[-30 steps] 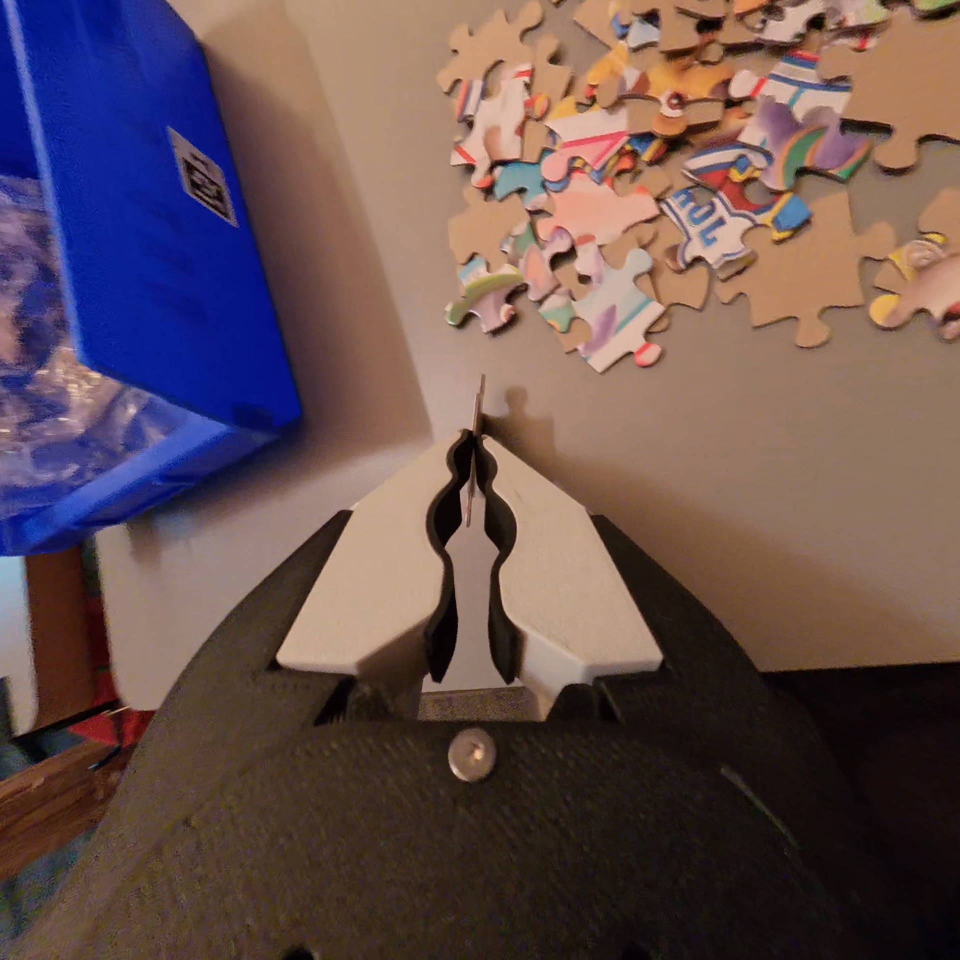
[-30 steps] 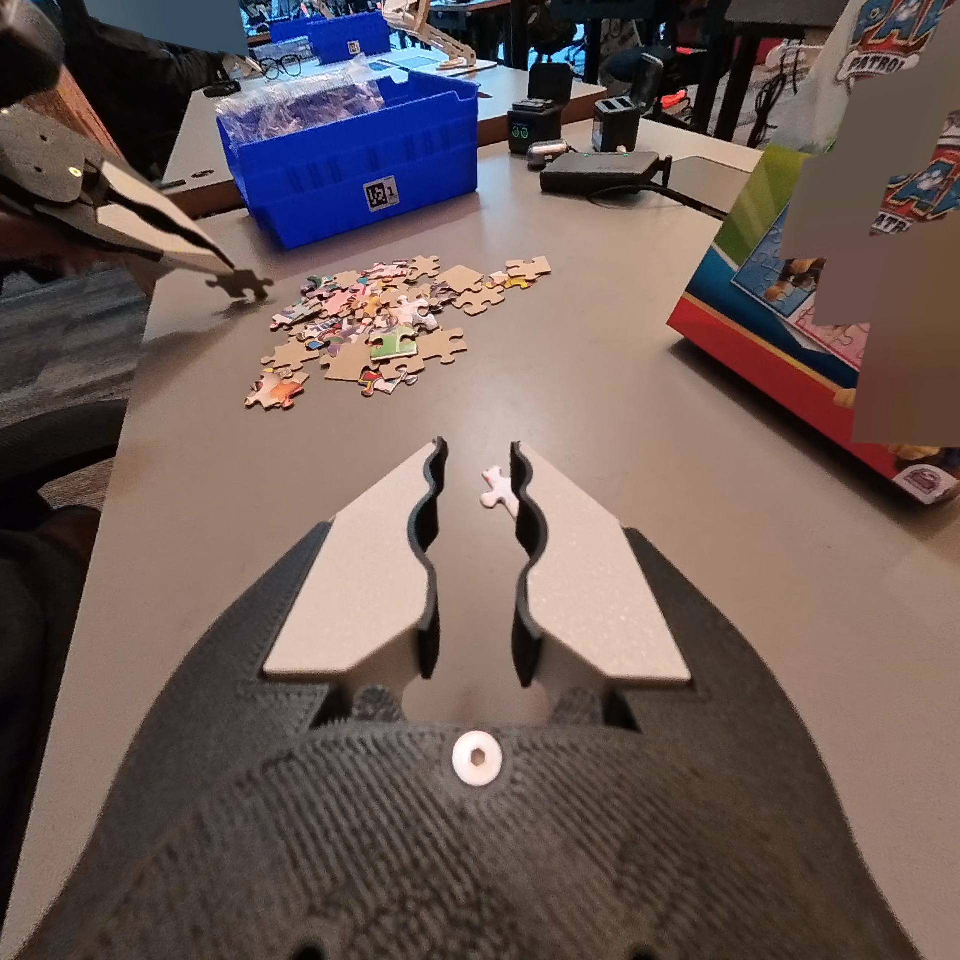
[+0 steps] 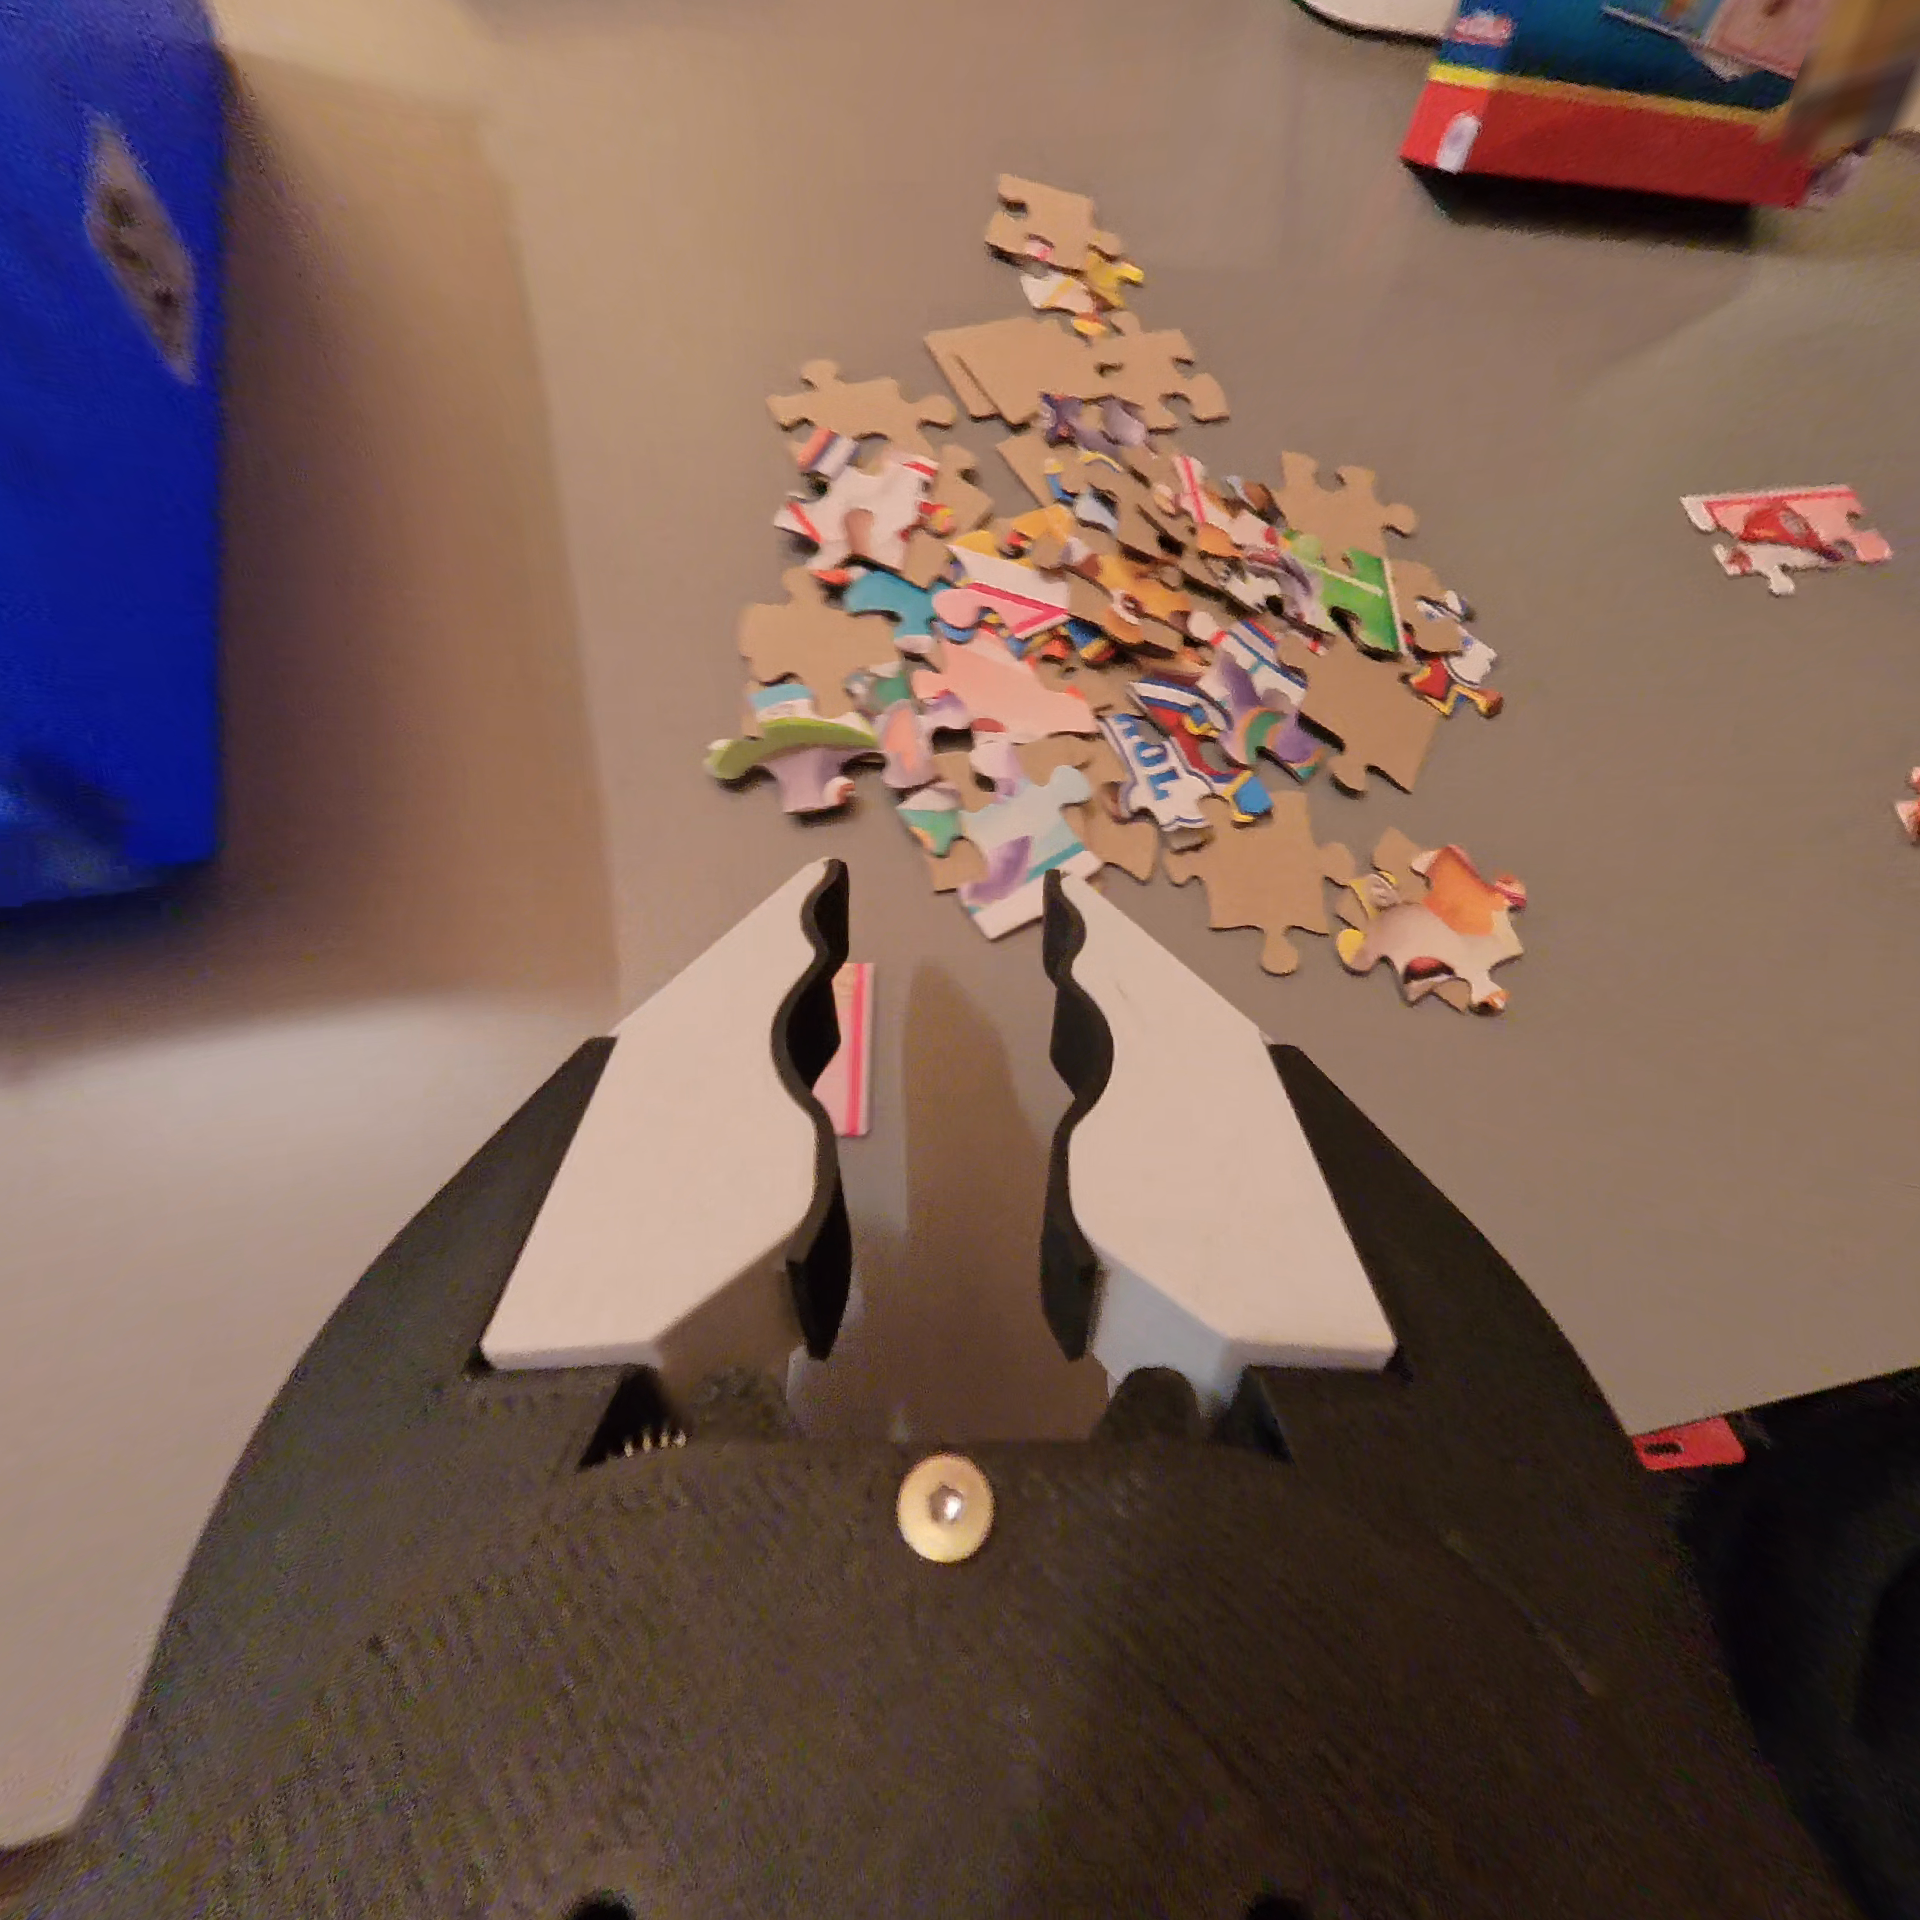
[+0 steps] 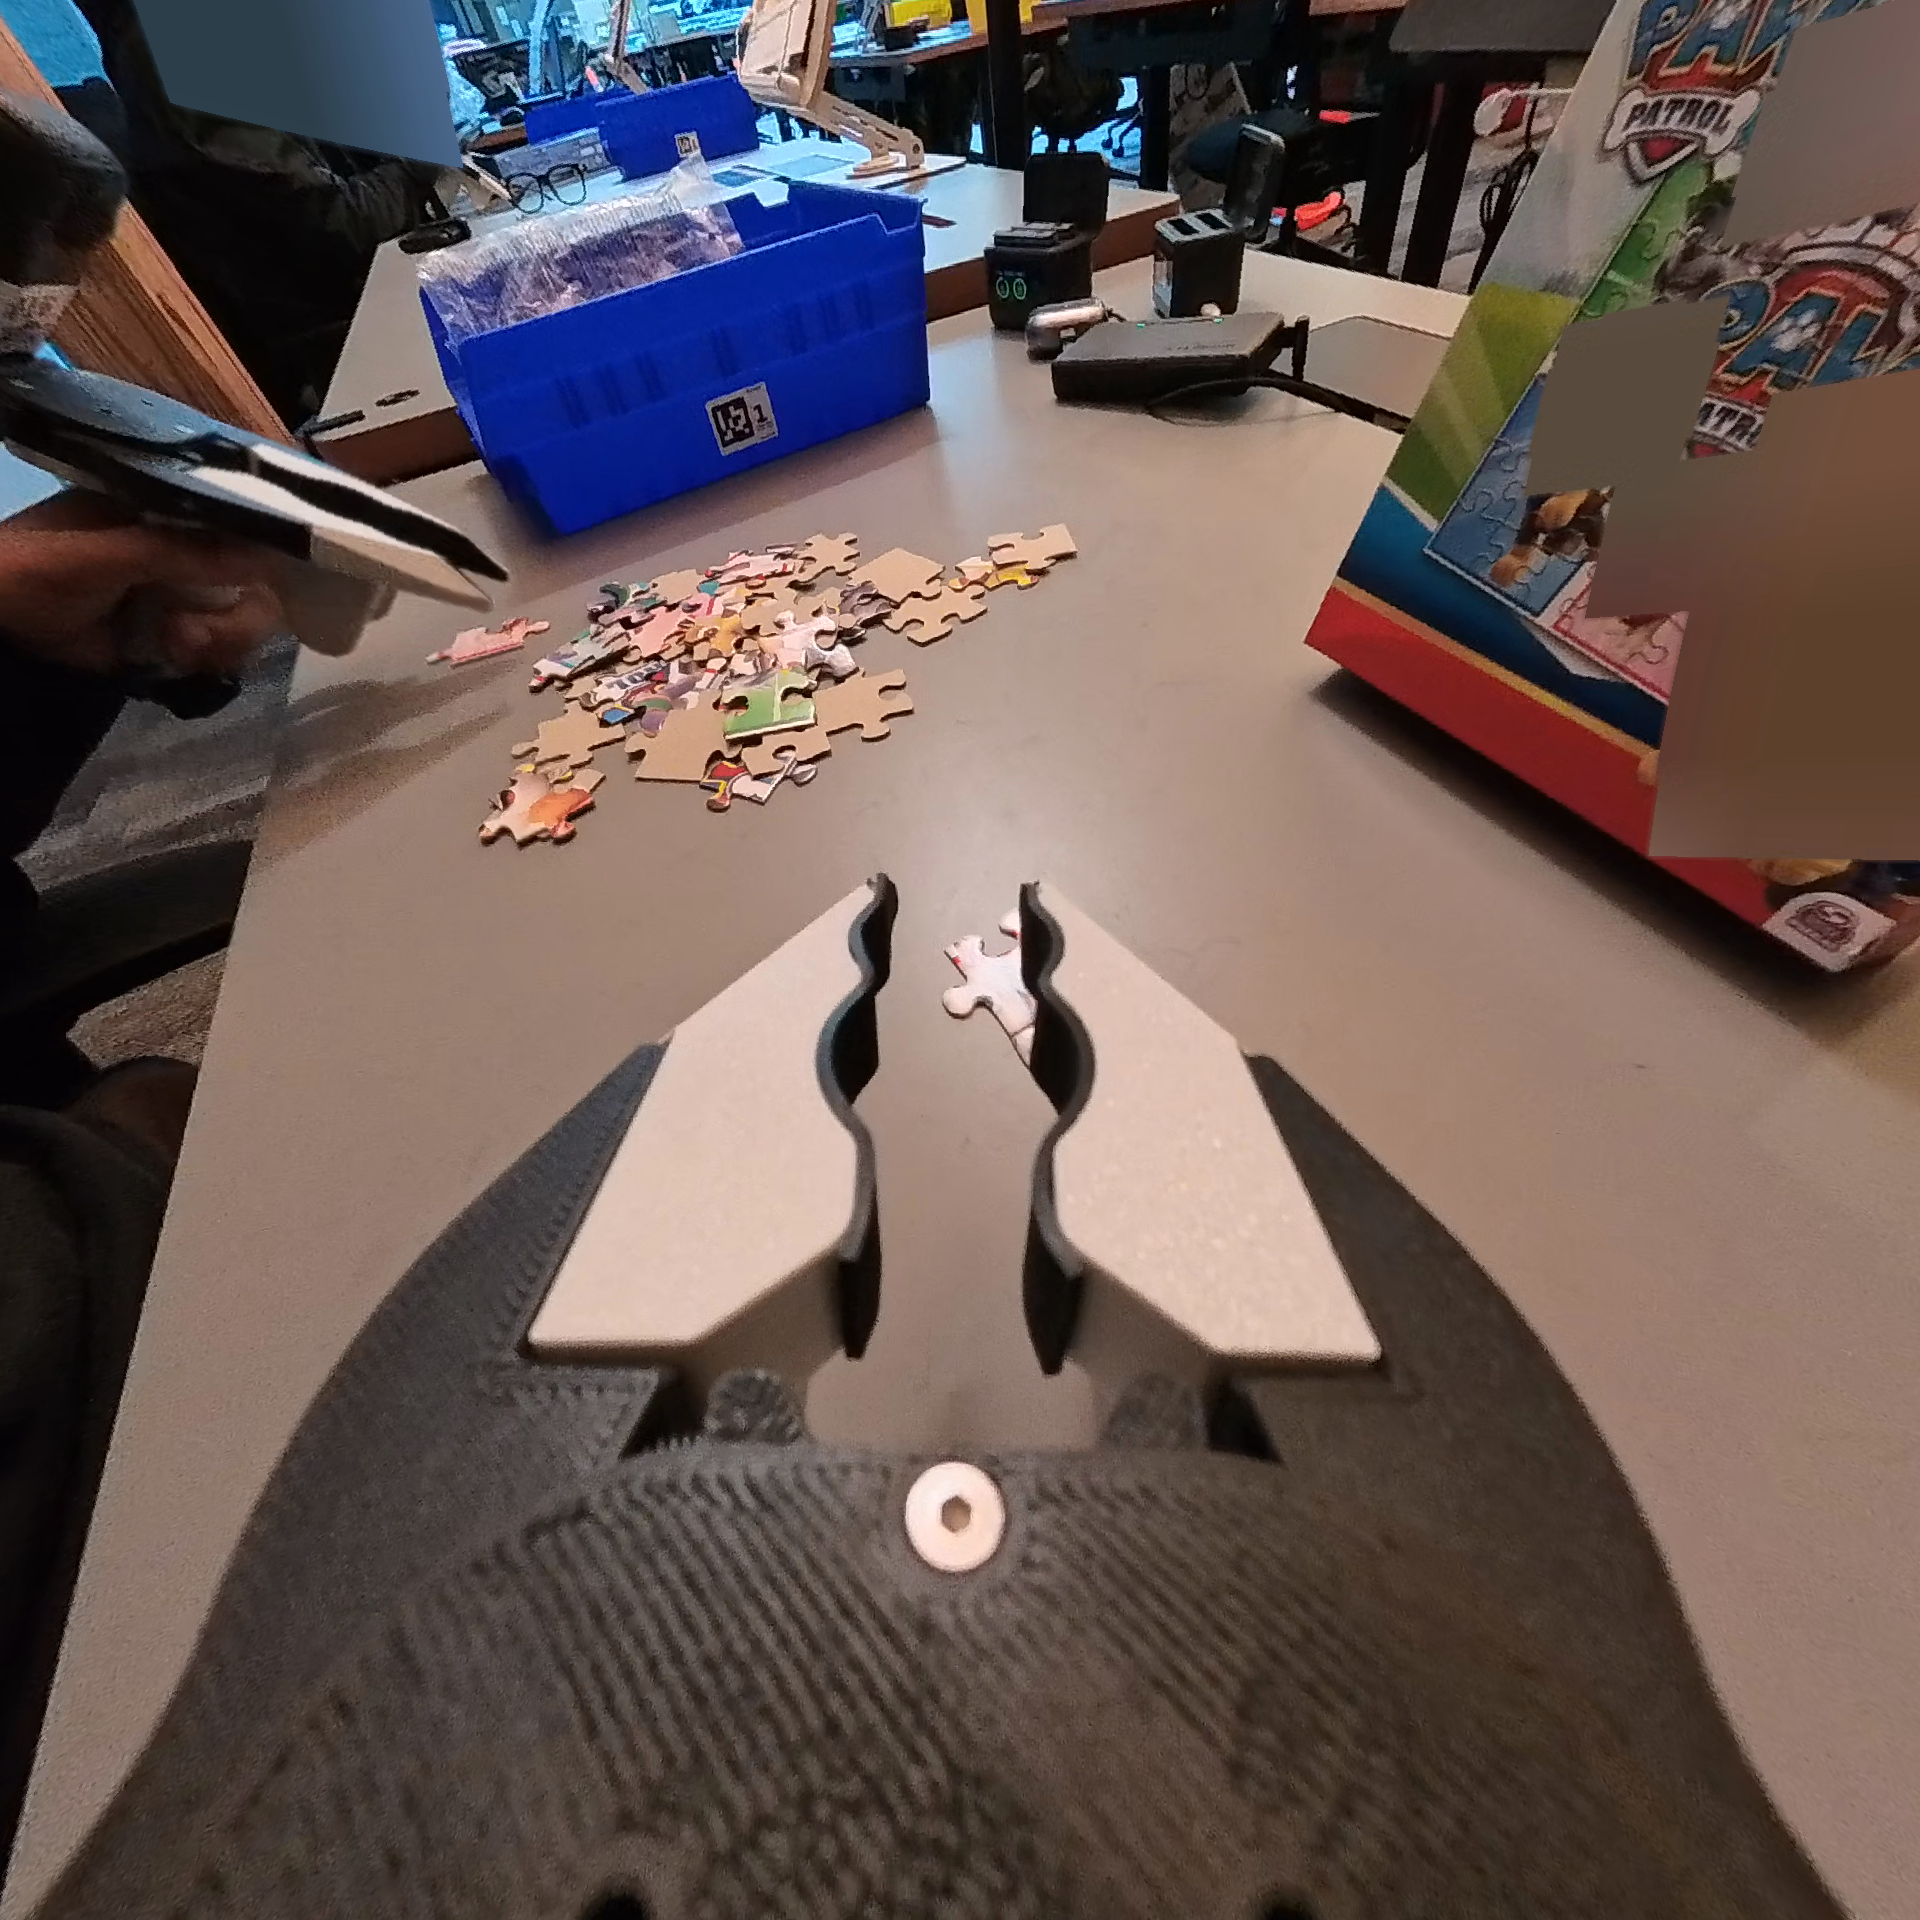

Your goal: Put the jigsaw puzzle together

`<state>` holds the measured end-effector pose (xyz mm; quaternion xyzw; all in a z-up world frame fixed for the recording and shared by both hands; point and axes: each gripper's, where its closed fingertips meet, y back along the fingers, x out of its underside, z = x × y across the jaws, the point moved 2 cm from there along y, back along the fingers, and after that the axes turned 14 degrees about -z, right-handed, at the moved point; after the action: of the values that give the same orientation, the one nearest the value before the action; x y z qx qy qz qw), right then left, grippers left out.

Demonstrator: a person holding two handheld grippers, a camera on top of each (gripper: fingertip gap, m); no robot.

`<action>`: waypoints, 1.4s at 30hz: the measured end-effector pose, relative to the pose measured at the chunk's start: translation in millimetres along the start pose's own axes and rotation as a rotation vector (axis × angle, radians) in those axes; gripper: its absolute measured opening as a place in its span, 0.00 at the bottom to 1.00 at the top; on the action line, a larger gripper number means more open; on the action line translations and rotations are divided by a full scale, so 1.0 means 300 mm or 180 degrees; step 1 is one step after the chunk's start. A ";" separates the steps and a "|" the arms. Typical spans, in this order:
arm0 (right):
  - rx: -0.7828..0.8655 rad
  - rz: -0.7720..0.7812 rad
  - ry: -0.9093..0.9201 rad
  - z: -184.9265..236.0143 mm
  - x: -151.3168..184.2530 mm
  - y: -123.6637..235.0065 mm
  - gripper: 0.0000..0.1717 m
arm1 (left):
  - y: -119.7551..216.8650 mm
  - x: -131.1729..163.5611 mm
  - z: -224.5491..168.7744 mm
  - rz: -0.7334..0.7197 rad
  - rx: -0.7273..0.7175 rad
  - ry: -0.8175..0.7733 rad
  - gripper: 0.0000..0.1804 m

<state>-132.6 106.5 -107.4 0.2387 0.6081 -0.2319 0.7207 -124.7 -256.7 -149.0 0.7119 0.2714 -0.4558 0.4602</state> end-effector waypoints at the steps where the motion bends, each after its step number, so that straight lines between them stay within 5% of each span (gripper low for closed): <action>1: 0.0001 0.0005 -0.0001 0.000 0.001 0.000 0.13 | -0.014 0.009 -0.017 0.0039 0.0017 -0.0064 0.20; 12: -0.0024 0.0003 0.0036 0.011 -0.004 -0.001 0.13 | -0.093 0.071 -0.073 0.0337 -0.0153 -0.0463 0.24; 17: -0.0021 0.0002 0.0062 0.013 -0.006 0.000 0.13 | -0.095 0.075 -0.074 0.0378 -0.0196 -0.0564 0.11; 23: -0.0018 0.0001 0.0061 0.012 -0.006 0.000 0.13 | -0.078 0.056 -0.074 0.0298 -0.0116 -0.0497 0.11; 30: -0.0027 0.0000 0.0044 0.013 -0.005 -0.002 0.13 | 0.072 -0.024 0.113 0.0180 -0.0764 -0.0612 0.11; 34: -0.0031 0.0034 0.0047 0.014 0.005 -0.007 0.13 | 0.125 0.025 0.218 0.0370 -0.0989 -0.0417 0.11; 42: -0.0003 0.0022 0.0009 0.003 0.007 -0.006 0.13 | 0.075 0.036 0.161 0.0305 -0.0775 -0.0425 0.21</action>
<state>-132.6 104.5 -109.4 0.2408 0.6084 -0.2288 0.7208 -121.2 -310.4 -157.4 0.6310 0.2592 -0.4434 0.5815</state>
